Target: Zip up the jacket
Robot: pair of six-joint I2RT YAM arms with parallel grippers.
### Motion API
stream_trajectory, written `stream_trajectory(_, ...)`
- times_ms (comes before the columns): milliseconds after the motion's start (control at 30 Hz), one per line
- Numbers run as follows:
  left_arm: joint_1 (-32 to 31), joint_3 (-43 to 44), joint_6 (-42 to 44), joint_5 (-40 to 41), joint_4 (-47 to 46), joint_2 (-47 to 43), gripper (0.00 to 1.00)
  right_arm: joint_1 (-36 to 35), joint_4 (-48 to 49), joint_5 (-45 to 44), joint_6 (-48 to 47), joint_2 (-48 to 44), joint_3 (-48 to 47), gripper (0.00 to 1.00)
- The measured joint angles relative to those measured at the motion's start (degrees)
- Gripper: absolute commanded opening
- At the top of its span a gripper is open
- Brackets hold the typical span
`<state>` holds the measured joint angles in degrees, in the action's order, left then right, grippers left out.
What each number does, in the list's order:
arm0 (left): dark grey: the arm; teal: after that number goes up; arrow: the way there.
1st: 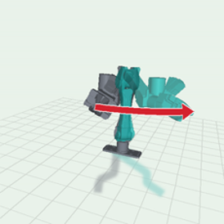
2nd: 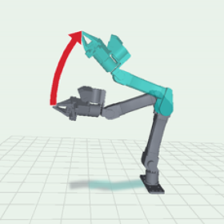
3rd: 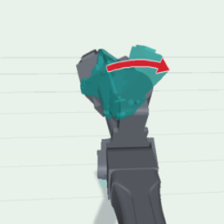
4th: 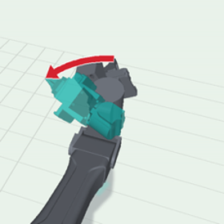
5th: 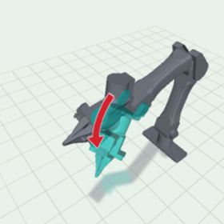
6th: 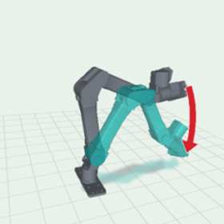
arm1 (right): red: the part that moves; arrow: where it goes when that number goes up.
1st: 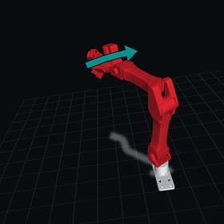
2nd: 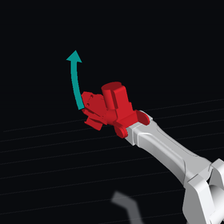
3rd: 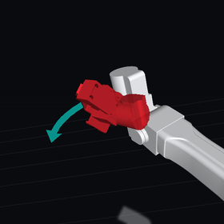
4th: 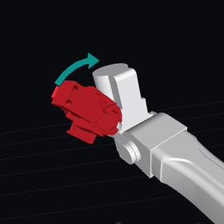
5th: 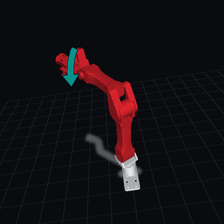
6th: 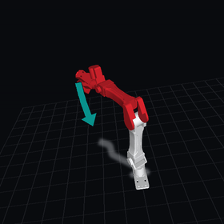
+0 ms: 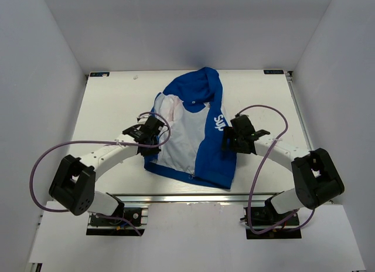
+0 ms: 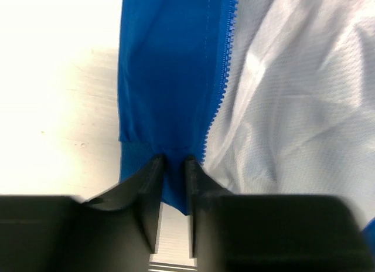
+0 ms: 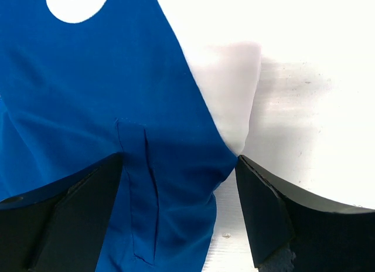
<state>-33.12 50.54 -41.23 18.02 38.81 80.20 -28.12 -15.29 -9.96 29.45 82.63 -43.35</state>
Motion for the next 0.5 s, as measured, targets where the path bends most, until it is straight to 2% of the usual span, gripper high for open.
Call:
stream_trajectory(67,0.0,0.0,0.04,0.33,0.35,0.22,0.17,0.0,0.04,-0.07,-0.09,-0.02,-0.09,0.83)
stream_trajectory(100,0.0,0.0,0.24,0.42,0.44,0.44,0.03,0.0,0.0,-0.07,-0.11,0.0,-0.09,0.83)
stream_trajectory(133,0.0,0.0,0.44,0.37,0.42,0.76,0.0,0.0,0.0,-0.04,-0.15,0.02,-0.09,0.83)
stream_trajectory(333,-0.07,0.0,2.78,-2.95,-1.14,1.25,0.0,0.0,0.02,0.48,-0.76,0.26,-0.09,0.83)
stream_trajectory(500,-1.99,0.0,6.1,-8.44,-3.8,-6.08,0.0,0.02,0.02,1.14,-1.36,0.26,-0.09,0.85)
